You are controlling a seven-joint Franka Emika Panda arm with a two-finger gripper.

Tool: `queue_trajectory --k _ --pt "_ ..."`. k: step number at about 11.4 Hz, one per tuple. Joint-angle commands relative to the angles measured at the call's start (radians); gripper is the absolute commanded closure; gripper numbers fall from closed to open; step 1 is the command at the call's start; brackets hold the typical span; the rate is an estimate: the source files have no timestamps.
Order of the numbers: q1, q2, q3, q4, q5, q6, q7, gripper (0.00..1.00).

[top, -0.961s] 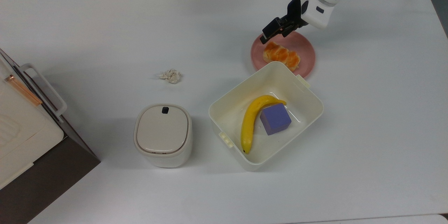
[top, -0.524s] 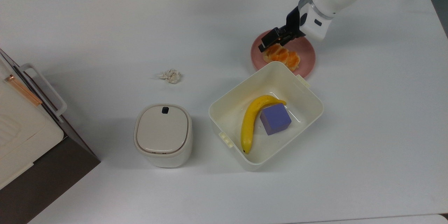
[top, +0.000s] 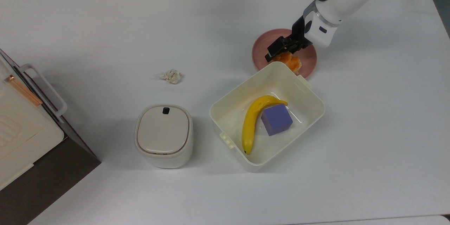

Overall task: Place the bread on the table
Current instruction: 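Lower the gripper and close it around the bread roll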

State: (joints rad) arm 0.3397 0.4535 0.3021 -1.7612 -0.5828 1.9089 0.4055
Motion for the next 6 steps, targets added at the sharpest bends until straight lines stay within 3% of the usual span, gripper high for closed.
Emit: queue_trajectory --k 1,2,3,6 --pt "0.006 0.007 -0.003 0.0 -0.026 0.015 0.027 0.63" --pt "0.002 0.007 -0.003 0.0 -0.031 0.015 0.021 0.85" --pt "-0.004 0.002 -0.003 0.003 -0.032 0.015 0.006 0.97" --pt "-0.036 -0.047 -0.003 0.005 -0.019 -0.008 -0.137 1.0"
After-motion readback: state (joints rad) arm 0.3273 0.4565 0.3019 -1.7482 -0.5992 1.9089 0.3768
